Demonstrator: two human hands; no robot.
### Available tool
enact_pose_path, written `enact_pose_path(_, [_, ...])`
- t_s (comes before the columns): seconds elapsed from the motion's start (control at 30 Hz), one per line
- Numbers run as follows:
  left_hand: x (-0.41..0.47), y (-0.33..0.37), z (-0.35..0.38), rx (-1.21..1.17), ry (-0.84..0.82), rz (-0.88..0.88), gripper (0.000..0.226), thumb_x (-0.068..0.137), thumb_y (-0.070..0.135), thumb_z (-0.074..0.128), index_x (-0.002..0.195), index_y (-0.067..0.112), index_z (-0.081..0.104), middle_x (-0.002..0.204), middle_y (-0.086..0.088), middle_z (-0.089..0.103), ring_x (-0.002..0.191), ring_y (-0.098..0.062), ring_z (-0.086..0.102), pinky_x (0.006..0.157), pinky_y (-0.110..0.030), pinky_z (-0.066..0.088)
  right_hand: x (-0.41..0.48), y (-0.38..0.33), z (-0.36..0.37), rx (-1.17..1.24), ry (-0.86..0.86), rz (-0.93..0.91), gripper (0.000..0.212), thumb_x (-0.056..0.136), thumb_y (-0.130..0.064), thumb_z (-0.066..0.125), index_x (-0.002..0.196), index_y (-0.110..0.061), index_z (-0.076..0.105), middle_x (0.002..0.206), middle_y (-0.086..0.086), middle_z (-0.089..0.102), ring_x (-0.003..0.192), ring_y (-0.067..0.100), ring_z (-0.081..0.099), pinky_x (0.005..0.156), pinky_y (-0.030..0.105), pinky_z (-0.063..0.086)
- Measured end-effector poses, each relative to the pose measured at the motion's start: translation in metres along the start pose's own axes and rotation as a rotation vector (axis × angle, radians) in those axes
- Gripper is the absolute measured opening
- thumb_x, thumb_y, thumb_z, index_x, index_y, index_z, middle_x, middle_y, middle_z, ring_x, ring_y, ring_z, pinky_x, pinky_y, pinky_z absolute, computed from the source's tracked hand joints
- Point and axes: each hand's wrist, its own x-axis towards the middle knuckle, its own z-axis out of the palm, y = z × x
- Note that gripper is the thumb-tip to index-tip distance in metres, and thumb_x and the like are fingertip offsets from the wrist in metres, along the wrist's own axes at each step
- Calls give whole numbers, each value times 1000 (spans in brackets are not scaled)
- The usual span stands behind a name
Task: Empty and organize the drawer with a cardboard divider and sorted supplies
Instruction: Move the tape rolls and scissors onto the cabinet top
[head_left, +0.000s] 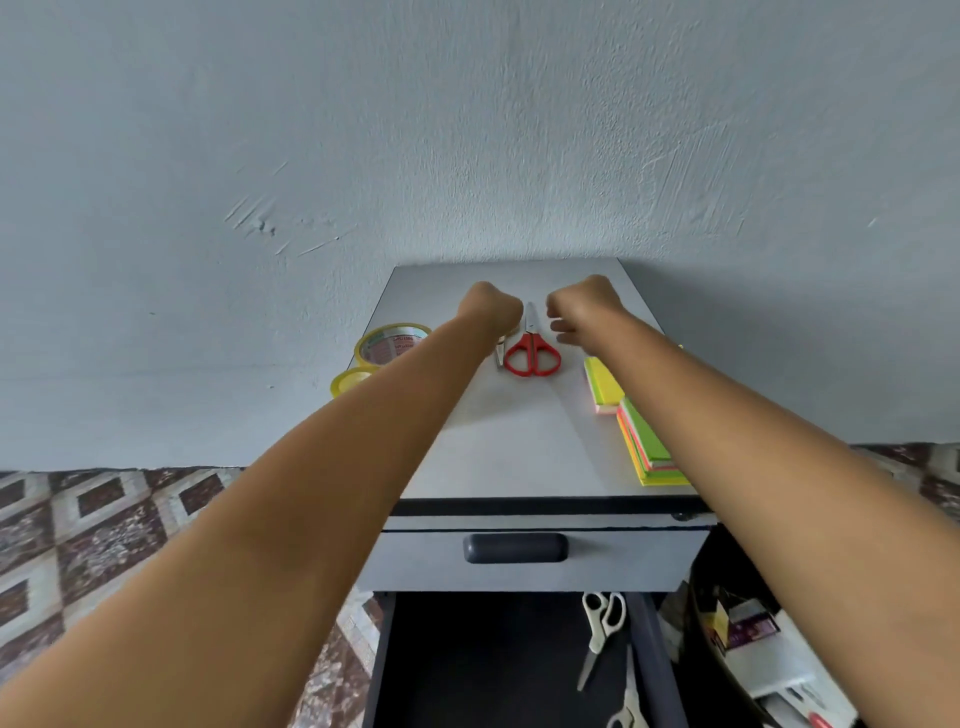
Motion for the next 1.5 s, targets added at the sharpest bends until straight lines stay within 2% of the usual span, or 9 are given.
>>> enact_pose_path(0.07, [-20,1,-3,-73,-10,67,19,88,0,43,71,6,50,73,-10,48,79,-24,47,70,-32,44,-20,-3,-13,150,-29,-7,12,88,-1,51,78,-7,54,76,12,55,58,19,52,55,27,47])
enact_pose_path(0.2, [-85,-6,-12,-215,-85,210,21,91,5,49,105,8,65,88,-8,59,80,-19,54,64,-25,49,-83,4,-42,272,-130,-81,15,92,-8,51,81,-12,60,74,5,57,64,15,57,59,25,48])
enact_pose_path(0.37, [-168,-41,-6,-278,-207,291,14,94,8,50,99,16,60,80,2,61,72,-10,57,65,-22,49,-165,48,-64,263,-225,-154,22,96,-8,47,84,-17,63,78,2,61,70,12,61,60,20,48])
enact_pose_path(0.57, [-218,-122,38,-95,-324,287,17,92,10,53,103,15,65,74,9,62,66,-1,59,63,-15,47,-223,140,-67,71,-209,-105,26,94,-8,51,84,-28,64,83,-3,66,77,8,64,62,19,52])
enact_pose_path(0.73, [-230,-178,87,125,-416,194,25,94,18,51,114,16,65,103,0,67,94,-11,61,81,-19,43,-233,232,-47,-6,-140,125,20,94,-9,50,100,-15,68,87,1,67,81,13,64,64,22,51])
enact_pose_path(0.87, [-227,-206,127,141,-466,58,25,93,16,49,113,13,65,104,-5,67,100,-18,61,74,-15,38,-229,294,-31,-53,-52,300,22,94,-12,50,106,-8,68,83,5,65,80,19,60,68,31,48])
enact_pose_path(1.03, [-209,-234,175,162,-474,-96,25,91,14,51,110,11,66,111,-6,66,105,-19,60,80,-17,39,-221,333,-22,-177,21,430,32,94,-12,49,125,-7,58,124,10,61,112,25,56,91,33,45])
enact_pose_path(1.17, [-191,-248,208,185,-466,-174,25,90,15,51,111,9,65,114,-8,65,107,-24,59,85,-25,44,-215,342,-17,-204,20,471,38,96,-13,46,132,-6,51,133,12,55,124,27,49,100,32,39])
enact_pose_path(1.5, [-161,-267,268,431,-424,-187,40,93,16,50,130,2,43,128,-22,47,122,-36,44,97,-43,42,-207,354,-13,-280,105,410,35,96,-11,44,129,-4,55,125,14,61,118,26,54,92,26,39])
